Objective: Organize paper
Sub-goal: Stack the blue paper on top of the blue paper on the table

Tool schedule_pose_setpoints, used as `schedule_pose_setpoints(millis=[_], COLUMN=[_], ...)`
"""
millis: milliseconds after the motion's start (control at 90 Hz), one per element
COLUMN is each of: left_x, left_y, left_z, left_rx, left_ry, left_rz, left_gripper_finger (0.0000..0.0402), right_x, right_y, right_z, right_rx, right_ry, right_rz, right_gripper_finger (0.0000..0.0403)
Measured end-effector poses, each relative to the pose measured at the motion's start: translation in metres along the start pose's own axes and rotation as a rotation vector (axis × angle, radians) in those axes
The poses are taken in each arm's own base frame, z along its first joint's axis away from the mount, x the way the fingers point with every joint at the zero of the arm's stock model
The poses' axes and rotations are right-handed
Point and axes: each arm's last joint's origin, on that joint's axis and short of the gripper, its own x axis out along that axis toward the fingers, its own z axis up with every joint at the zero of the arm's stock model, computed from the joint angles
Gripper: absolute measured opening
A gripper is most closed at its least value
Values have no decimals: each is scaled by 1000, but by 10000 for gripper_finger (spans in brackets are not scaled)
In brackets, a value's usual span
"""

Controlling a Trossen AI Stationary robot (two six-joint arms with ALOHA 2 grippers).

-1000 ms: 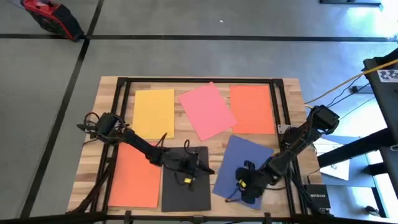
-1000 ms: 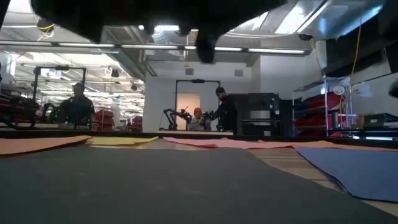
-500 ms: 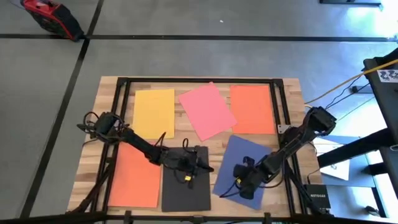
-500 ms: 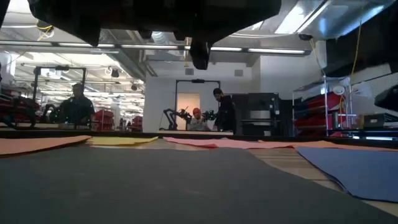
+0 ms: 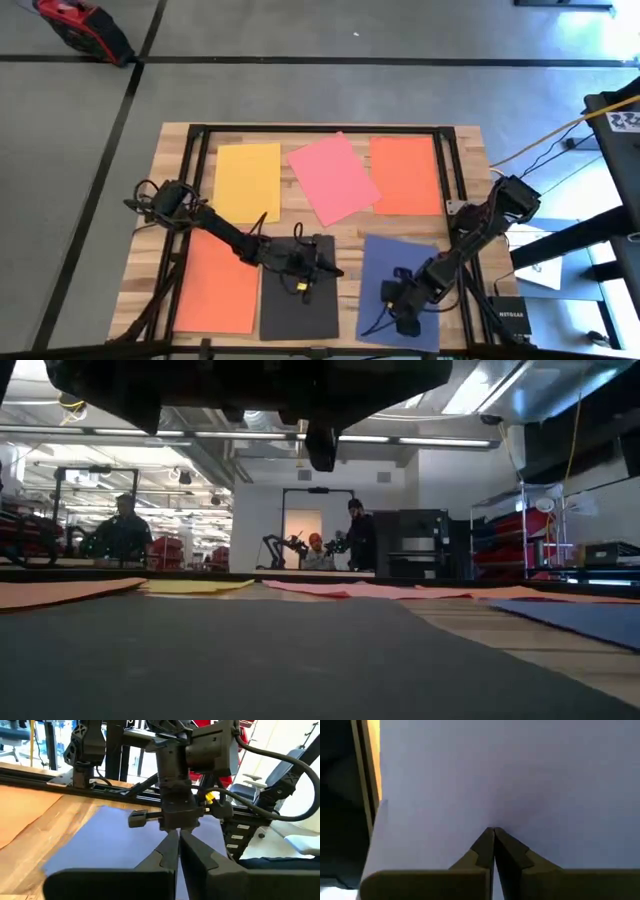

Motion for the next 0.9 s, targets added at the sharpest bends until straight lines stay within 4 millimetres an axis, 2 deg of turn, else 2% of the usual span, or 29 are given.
schedule_pose_setpoints(millis=[900], left_x=[-1], left_y=[0], left_z=[1], left_rx=[29], left_ry=[25], left_rz=[6], left_gripper_finger=[0], right_x=[-1], right_y=[-9], right_z=[-5], right_rx=[-179], right_ry=[20], right_rz=[-119], right_gripper_finger=[0])
